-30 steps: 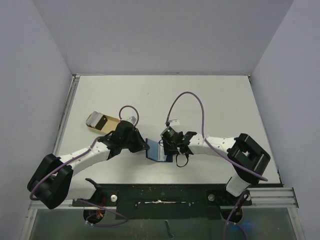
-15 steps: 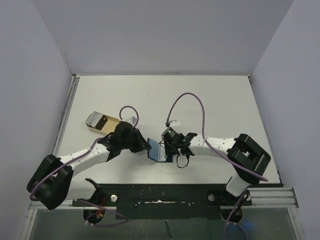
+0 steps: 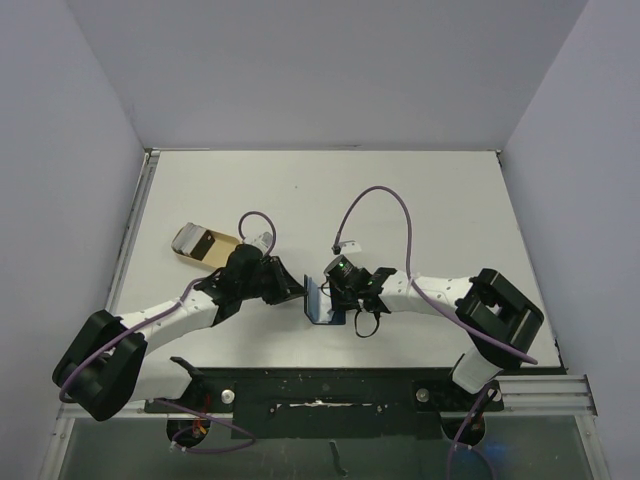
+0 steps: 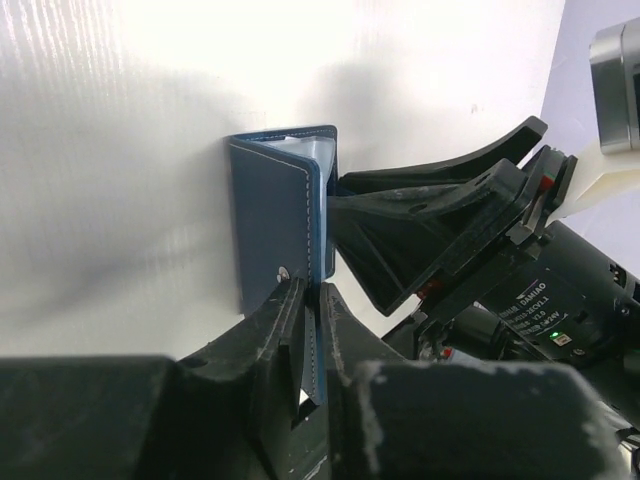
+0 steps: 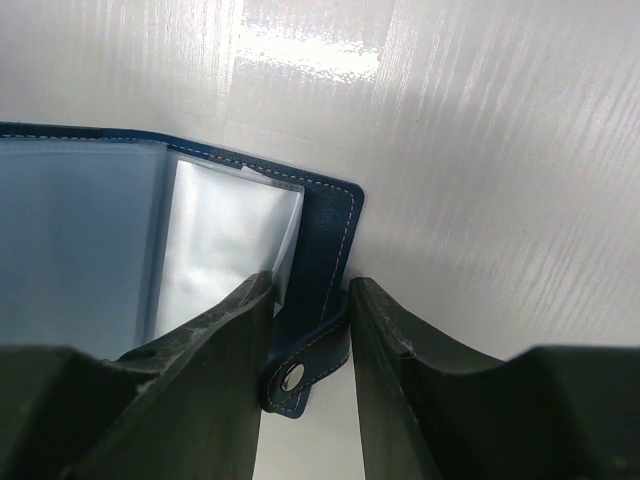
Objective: Put the credit cards into the card holder
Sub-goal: Adjust the card slot at the card holder.
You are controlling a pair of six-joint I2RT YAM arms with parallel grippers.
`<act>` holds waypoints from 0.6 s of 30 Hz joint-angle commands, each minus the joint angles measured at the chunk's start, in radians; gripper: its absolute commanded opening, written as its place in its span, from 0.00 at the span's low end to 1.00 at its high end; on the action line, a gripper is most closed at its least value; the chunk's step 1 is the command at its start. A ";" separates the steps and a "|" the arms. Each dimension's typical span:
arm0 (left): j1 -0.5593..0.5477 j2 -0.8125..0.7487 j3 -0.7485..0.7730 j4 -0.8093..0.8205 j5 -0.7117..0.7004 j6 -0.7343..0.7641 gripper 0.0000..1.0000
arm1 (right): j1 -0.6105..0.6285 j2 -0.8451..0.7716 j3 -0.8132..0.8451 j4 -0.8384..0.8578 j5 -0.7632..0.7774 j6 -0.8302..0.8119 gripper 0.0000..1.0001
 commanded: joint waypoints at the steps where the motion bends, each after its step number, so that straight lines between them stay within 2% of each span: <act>1: 0.006 -0.034 0.005 0.078 0.017 -0.003 0.02 | 0.001 -0.019 -0.023 -0.020 0.003 0.000 0.35; 5: 0.006 -0.025 0.009 0.058 0.007 0.003 0.01 | 0.003 -0.024 -0.022 -0.023 0.003 0.001 0.35; 9: 0.006 -0.016 0.019 0.031 0.002 0.016 0.21 | 0.003 -0.040 -0.015 -0.024 0.007 -0.007 0.35; 12: 0.007 -0.008 0.025 0.026 0.002 0.026 0.30 | 0.003 -0.038 0.002 -0.019 0.005 -0.022 0.35; 16: 0.007 0.022 0.029 0.016 0.003 0.042 0.32 | 0.003 -0.031 0.031 -0.023 0.004 -0.035 0.41; 18: 0.007 0.033 0.029 0.004 -0.001 0.048 0.27 | 0.003 -0.036 0.042 -0.025 0.003 -0.039 0.44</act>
